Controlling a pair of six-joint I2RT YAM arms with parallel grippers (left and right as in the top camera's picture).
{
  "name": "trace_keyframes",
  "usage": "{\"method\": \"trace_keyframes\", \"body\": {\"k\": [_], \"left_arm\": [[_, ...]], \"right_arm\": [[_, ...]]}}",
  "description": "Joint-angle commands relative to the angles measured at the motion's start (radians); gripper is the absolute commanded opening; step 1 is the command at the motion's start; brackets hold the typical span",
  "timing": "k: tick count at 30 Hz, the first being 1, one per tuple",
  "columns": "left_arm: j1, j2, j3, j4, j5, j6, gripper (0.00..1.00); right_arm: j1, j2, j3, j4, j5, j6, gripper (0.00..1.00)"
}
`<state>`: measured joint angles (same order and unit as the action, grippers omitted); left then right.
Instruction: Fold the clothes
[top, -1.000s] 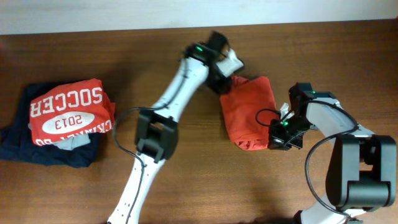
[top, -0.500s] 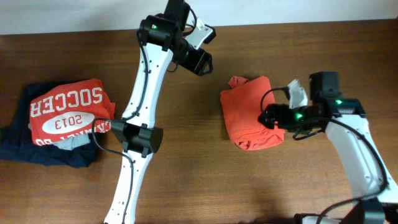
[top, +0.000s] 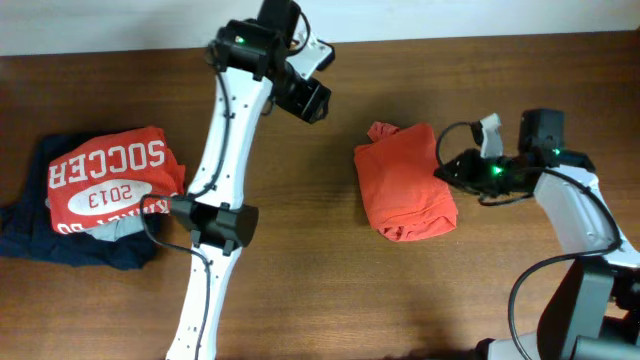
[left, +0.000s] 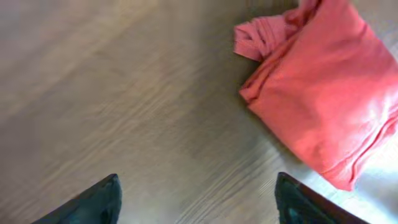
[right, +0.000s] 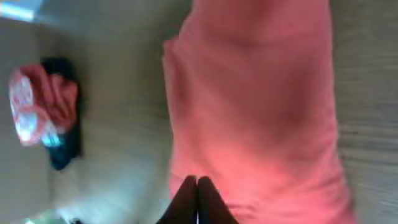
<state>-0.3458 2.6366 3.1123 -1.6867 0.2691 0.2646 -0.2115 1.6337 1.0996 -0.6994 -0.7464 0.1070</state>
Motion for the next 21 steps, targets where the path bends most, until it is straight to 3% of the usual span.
{"method": "trace_keyframes", "body": {"k": [1,4,8,13,17,18,21], "left_arm": [[0.035,-0.103,-0.001,-0.001,-0.049,-0.003,0.82],[0.037,-0.104,-0.001,-0.001,-0.049,-0.003,0.82],[0.037,-0.105,-0.001,-0.001,-0.049,-0.003,0.82],[0.035,-0.105,-0.001,-0.001,-0.049,-0.003,0.82],[0.035,-0.105,-0.001,-0.001,-0.049,-0.003,0.82],[0.035,-0.105,-0.001,-0.001,-0.049,-0.003,0.82],[0.035,-0.105,-0.001,-0.001,-0.049,-0.003,0.82]], "right_arm": [[0.064,0.014,0.011,0.006,0.193,0.356,0.04],[0.166,0.068,0.001,0.005,0.291,0.649,0.04],[0.256,0.154,0.001,0.039,0.36,0.768,0.04],[0.261,0.238,0.0,-0.029,0.589,0.737,0.04],[0.207,0.253,0.0,-0.079,0.729,0.534,0.04],[0.172,0.252,0.001,-0.12,0.871,0.447,0.04],[0.129,0.252,0.001,-0.166,1.168,0.42,0.04]]}}
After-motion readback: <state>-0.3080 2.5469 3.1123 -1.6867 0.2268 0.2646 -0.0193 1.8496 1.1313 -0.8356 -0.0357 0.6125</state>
